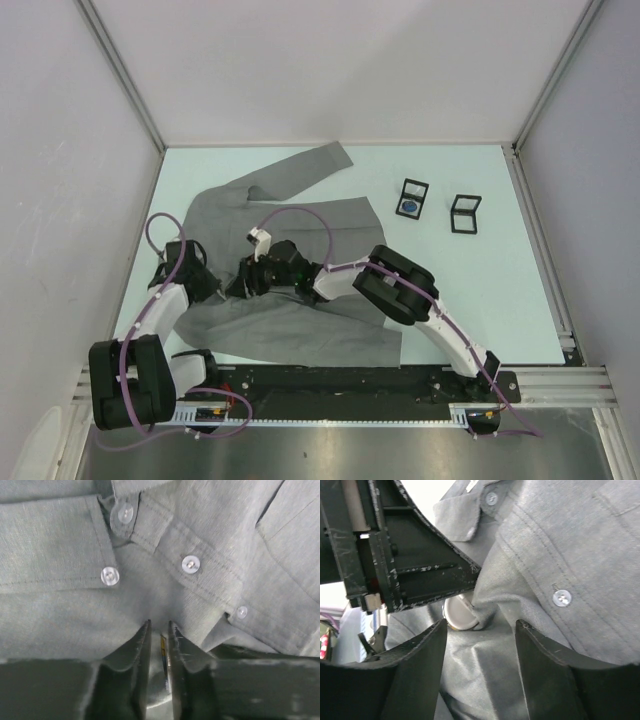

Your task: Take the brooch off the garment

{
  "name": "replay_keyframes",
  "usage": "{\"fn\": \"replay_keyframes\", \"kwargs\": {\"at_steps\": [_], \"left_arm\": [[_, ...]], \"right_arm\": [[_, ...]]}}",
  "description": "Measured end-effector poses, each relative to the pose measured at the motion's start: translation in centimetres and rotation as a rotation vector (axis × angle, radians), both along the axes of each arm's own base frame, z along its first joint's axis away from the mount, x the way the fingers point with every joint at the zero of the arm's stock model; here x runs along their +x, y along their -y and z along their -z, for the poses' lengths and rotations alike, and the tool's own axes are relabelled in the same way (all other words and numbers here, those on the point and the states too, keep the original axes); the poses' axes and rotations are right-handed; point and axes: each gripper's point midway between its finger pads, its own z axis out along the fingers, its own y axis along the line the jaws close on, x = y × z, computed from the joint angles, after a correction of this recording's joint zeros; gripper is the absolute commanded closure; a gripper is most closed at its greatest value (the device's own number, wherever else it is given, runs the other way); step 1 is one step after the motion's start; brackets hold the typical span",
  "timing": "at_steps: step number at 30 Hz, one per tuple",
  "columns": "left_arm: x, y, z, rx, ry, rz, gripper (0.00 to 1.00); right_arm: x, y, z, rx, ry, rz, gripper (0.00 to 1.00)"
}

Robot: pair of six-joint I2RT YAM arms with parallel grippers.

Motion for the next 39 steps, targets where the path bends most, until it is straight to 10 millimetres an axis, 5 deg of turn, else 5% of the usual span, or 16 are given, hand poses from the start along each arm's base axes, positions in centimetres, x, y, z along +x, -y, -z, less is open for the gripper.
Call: {"fn": "replay_keyframes", "kwargs": {"at_steps": [7, 16, 29, 39], "left_arm": [[-0.3, 0.1, -0.2, -0.001, 0.0, 0.003, 0.54], [0.0, 0.1, -0.7, -0.001, 0.015, 0.002, 0.54], [0.0, -0.4, -1.2, -0.006, 0.036, -0.032, 0.45], [-0.1, -0.8, -1.4, -0.006, 0.038, -0.05, 0.4]], "right_arm": [[0.3, 0.2, 0.2, -0.024, 0.024, 0.007, 0.37], [-0.1, -0.8, 0.0, -0.072, 0.089, 0.001, 0.58], [-2.0, -1.9, 0.2, -0.103, 0.176, -0.024, 0.43], [-1.3, -2.2, -0.2, -0.13, 0.224, 0.005, 0.64]]}}
